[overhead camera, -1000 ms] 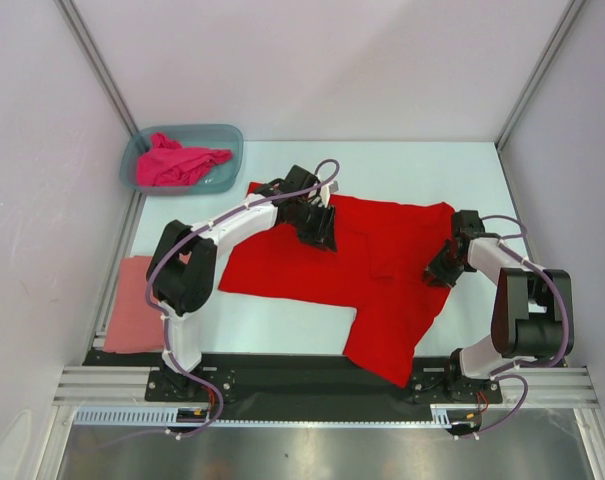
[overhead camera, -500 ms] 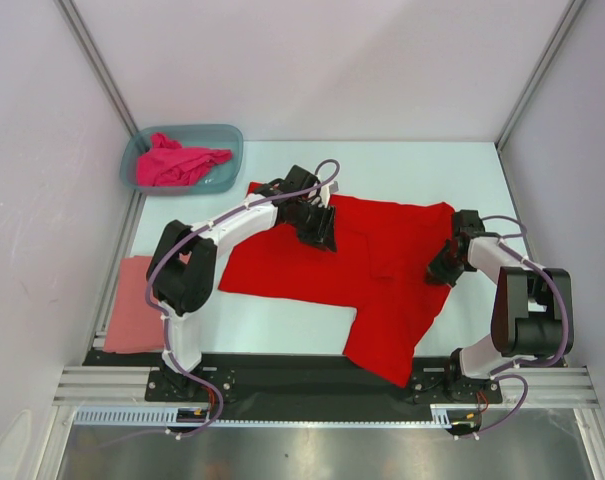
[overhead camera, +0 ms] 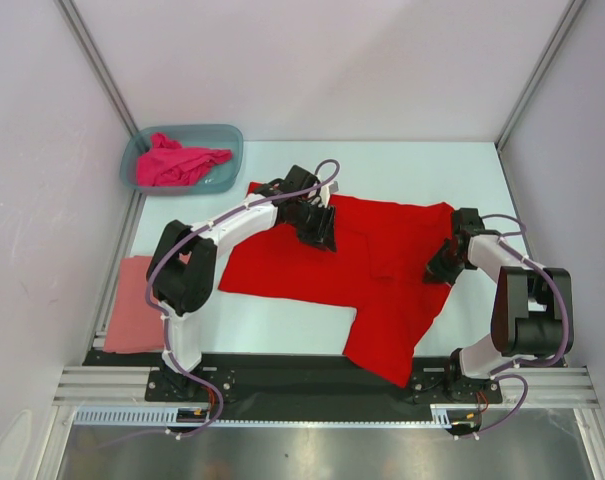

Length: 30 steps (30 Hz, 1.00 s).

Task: Fold and stack the t-shirts
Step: Fold the tshirt

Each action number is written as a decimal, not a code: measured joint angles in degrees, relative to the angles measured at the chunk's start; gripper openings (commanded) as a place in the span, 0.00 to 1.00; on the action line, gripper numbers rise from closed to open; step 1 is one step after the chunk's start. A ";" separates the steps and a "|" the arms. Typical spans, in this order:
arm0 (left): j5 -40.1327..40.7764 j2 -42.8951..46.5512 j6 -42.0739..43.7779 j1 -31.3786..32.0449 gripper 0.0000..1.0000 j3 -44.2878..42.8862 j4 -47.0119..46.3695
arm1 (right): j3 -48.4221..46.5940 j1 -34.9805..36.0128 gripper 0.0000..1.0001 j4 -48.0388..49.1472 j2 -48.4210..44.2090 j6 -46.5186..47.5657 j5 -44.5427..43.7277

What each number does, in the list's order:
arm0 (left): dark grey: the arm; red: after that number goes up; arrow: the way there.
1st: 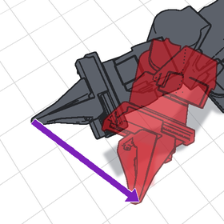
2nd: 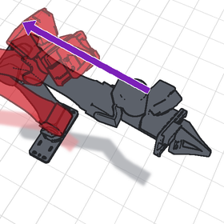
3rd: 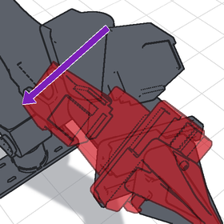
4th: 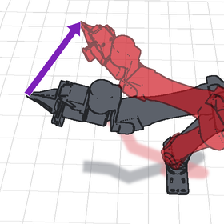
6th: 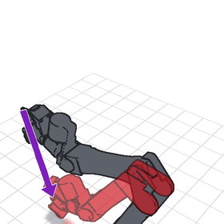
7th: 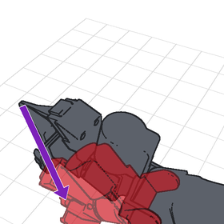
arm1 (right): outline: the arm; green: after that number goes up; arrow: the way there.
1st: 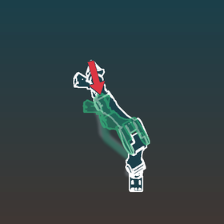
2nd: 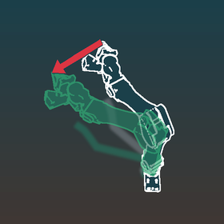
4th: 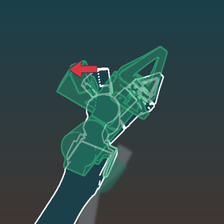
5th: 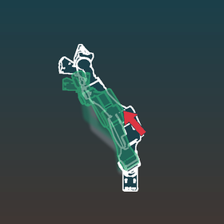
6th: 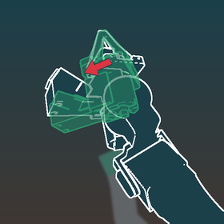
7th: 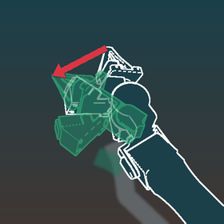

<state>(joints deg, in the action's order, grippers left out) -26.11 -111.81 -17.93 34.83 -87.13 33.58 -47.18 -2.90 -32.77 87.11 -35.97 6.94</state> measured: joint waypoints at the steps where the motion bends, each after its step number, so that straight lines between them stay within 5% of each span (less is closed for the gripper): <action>1: 0.00 0.00 0.02 -0.04 0.43 0.00 0.00 | -0.07 0.00 0.00 -0.15 0.00 -0.02 -0.02; 30: -0.02 0.00 -0.02 -1.86 0.42 0.00 -0.02 | -0.52 -1.77 0.00 -9.25 -2.71 -2.27 -0.76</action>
<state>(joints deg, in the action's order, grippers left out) -26.13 -111.81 -17.96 32.97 -87.13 33.56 -47.70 -4.67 -42.02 84.40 -38.24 6.17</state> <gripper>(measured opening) 0.426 0.009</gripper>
